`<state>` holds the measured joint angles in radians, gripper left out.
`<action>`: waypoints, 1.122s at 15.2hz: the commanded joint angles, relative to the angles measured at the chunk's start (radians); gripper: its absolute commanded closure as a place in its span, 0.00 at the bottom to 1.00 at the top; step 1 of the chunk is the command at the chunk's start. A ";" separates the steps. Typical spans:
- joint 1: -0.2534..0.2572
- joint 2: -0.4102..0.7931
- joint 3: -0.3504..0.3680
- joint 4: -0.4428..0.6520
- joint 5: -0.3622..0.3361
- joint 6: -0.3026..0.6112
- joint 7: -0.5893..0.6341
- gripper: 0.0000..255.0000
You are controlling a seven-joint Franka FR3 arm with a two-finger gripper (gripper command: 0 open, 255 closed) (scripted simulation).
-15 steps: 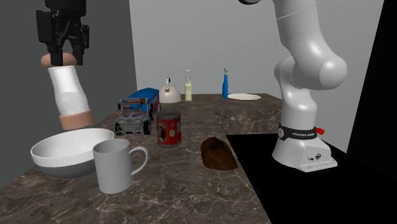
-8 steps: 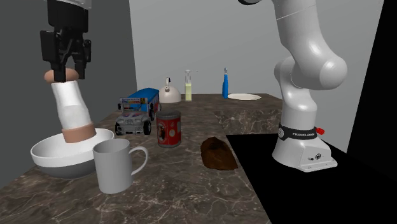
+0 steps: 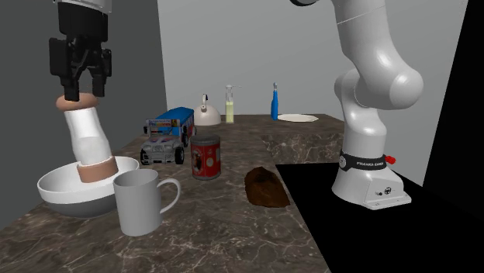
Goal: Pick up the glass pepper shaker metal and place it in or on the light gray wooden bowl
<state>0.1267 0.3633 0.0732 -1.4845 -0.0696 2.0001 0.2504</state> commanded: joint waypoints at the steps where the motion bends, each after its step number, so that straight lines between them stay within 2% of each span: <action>1: 0.000 0.000 0.000 0.000 0.000 0.000 0.000 0.00; 5: 0.000 0.000 0.000 0.000 0.000 0.000 0.000 0.00; 9: 0.002 -0.030 0.002 0.082 0.004 -0.112 -0.003 0.00; 17: 0.002 -0.030 0.002 0.082 0.004 -0.112 -0.003 0.00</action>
